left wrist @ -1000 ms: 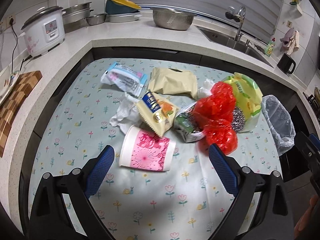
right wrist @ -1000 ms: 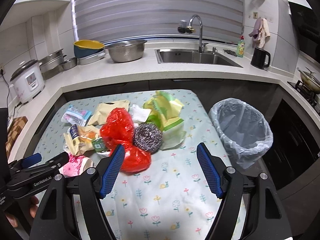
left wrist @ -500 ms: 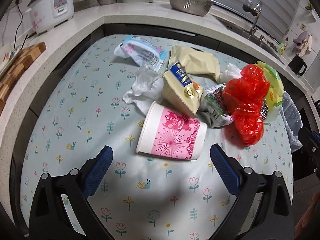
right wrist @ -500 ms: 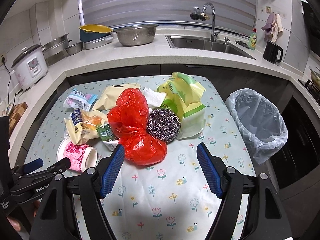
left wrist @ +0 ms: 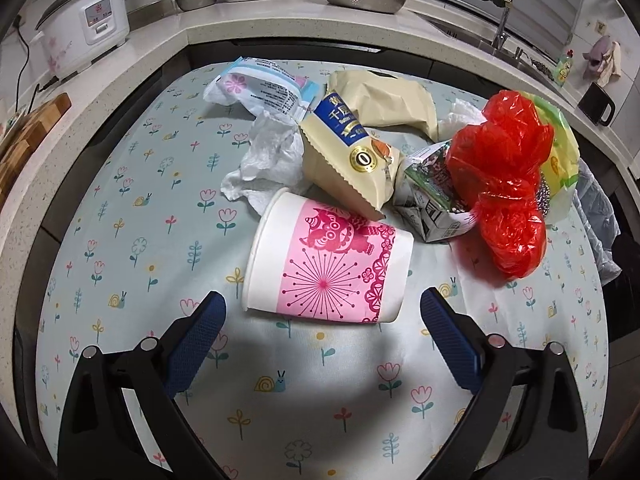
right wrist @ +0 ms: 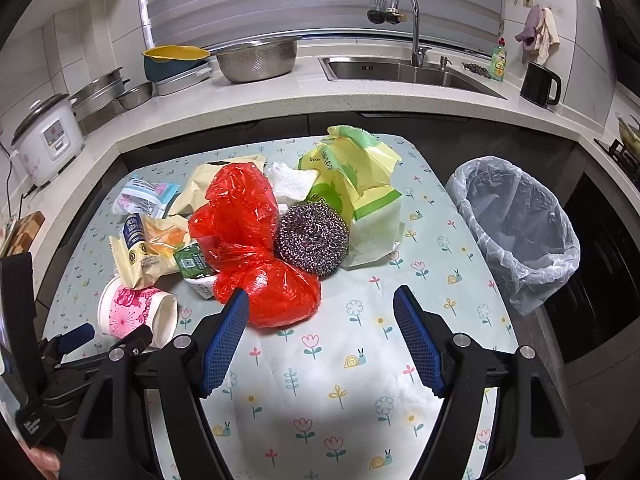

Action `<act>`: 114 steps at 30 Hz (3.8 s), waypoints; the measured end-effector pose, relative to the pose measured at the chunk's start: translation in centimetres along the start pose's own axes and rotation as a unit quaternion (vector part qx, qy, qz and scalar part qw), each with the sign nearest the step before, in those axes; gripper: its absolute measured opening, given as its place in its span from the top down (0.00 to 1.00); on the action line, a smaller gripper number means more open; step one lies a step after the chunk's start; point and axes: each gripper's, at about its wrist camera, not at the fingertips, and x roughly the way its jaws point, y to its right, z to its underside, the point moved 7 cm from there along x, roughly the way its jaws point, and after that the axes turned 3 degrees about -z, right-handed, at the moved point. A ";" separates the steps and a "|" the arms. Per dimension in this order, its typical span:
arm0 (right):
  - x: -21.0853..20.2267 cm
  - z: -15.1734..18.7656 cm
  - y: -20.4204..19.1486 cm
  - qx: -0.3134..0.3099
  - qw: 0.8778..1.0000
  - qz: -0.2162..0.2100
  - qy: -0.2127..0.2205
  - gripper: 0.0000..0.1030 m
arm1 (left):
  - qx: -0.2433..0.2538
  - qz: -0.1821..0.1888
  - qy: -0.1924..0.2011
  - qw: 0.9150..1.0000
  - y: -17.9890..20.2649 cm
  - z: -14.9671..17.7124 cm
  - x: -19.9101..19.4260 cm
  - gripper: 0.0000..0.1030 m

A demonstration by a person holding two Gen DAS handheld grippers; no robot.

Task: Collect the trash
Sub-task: 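Grasp the pink paper cup with the left tool while the right tool grasps the red bag, then carry the pink cup and red bag to the bin and drop the cup in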

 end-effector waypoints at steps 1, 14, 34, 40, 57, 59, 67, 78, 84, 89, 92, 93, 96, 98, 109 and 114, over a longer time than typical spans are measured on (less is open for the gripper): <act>0.1 0.1 0.0 0.000 1.000 -0.001 -0.002 0.31 | -0.002 -0.003 0.000 1.000 -0.1 0.1 0.0 0.09; 1.6 0.7 -1.5 -0.008 1.000 -0.011 -0.015 0.31 | -0.018 0.000 -0.002 1.000 0.0 0.6 0.5 0.10; 8.0 0.2 -3.9 -0.015 0.996 -0.061 -0.060 0.39 | -0.020 0.014 0.009 1.000 0.2 -0.3 -0.8 0.21; 8.4 0.7 -5.1 -0.033 0.994 -0.073 -0.070 0.77 | -0.027 0.011 0.013 0.999 -0.2 -0.5 -1.4 0.21; -1.6 -3.3 -1.7 -0.008 0.996 -0.078 0.033 0.81 | -0.018 0.040 0.075 0.996 2.5 -2.3 -8.1 0.21; -2.7 -3.5 -0.9 -0.003 0.996 -0.074 0.041 0.81 | -0.014 0.047 0.082 0.995 3.2 -2.6 -8.9 0.21; -5.9 -3.7 3.6 0.026 0.996 -0.049 0.070 0.81 | 0.019 0.075 0.107 0.991 8.0 -3.2 -11.8 0.21; -9.2 -3.0 13.1 0.088 0.991 0.007 0.100 0.81 | 0.084 0.130 0.122 0.980 17.6 -4.1 -13.8 0.21; -10.0 -2.1 19.2 0.132 0.984 0.043 0.107 0.81 | 0.135 0.168 0.120 0.969 24.7 -4.3 -14.1 0.21; -9.9 -1.4 23.5 0.163 0.978 0.069 0.108 0.81 | 0.172 0.196 0.120 0.958 30.3 -4.5 -13.6 0.21; -9.5 -1.1 25.8 0.178 0.975 0.083 0.107 0.81 | 0.187 0.213 0.111 0.953 33.2 -4.7 -12.6 0.21; -9.4 -1.1 26.6 0.182 0.974 0.087 0.107 0.81 | 0.192 0.216 0.110 0.951 34.1 -4.8 -12.3 0.21; -8.7 -1.1 28.5 0.195 0.970 0.097 0.105 0.81 | 0.207 0.224 0.105 0.946 36.6 -5.1 -11.2 0.21; -8.2 -1.0 29.6 0.201 0.969 0.102 0.105 0.81 | 0.213 0.230 0.099 0.944 38.2 -5.3 -10.3 0.21; -5.0 -1.3 32.2 0.221 0.964 0.118 0.091 0.81 | 0.224 0.241 0.073 0.942 42.9 -7.4 -4.8 0.20; -3.9 -2.0 32.0 0.221 0.964 0.116 0.090 0.81 | 0.205 0.234 0.063 0.948 42.3 -8.4 -3.4 0.17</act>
